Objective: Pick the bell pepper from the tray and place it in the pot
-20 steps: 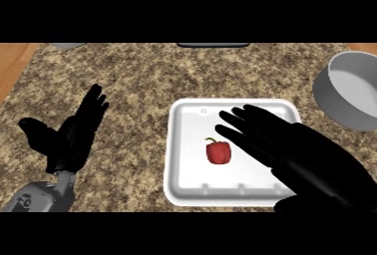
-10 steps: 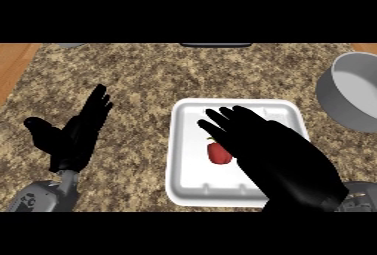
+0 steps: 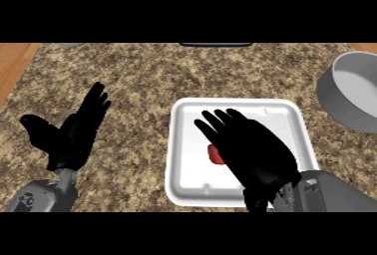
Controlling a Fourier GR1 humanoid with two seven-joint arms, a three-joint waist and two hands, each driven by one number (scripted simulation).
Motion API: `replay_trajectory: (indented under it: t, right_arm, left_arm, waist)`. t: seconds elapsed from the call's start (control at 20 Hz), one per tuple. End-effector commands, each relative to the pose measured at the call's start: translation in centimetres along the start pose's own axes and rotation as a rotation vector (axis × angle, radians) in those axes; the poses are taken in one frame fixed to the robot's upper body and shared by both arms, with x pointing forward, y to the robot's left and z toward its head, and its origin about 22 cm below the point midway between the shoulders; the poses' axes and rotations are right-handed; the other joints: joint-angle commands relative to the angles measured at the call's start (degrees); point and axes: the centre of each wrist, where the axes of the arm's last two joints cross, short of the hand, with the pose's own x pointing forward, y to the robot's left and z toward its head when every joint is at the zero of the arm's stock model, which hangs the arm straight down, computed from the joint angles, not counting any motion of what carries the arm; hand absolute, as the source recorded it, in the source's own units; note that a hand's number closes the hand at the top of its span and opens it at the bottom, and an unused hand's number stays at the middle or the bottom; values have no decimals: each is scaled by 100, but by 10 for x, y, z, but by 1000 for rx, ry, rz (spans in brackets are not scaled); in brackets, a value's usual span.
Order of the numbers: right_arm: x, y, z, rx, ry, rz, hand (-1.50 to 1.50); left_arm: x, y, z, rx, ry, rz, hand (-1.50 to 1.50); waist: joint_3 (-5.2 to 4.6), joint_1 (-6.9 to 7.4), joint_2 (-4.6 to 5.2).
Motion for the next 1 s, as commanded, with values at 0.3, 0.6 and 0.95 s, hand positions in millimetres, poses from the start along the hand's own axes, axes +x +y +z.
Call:
replay_trajectory:
  t: [0.3, 0.6, 0.95]
  right_arm:
    - [17, 24, -18, -10, 81, -5, -150]
    - [31, 41, 7, -52, 55, -27, -150]
    - [27, 64, -36, -17, 130, 3, -150]
  left_arm:
    - [-6, 5, 2, -3, 12, 9, 0]
    - [9, -1, 11, -2, -8, 18, 0]
    - [-8, 5, 8, -10, -5, 10, 0]
  waist:
    - [2, 4, 3]
    - [3, -15, -6]
    - [3, 2, 4]
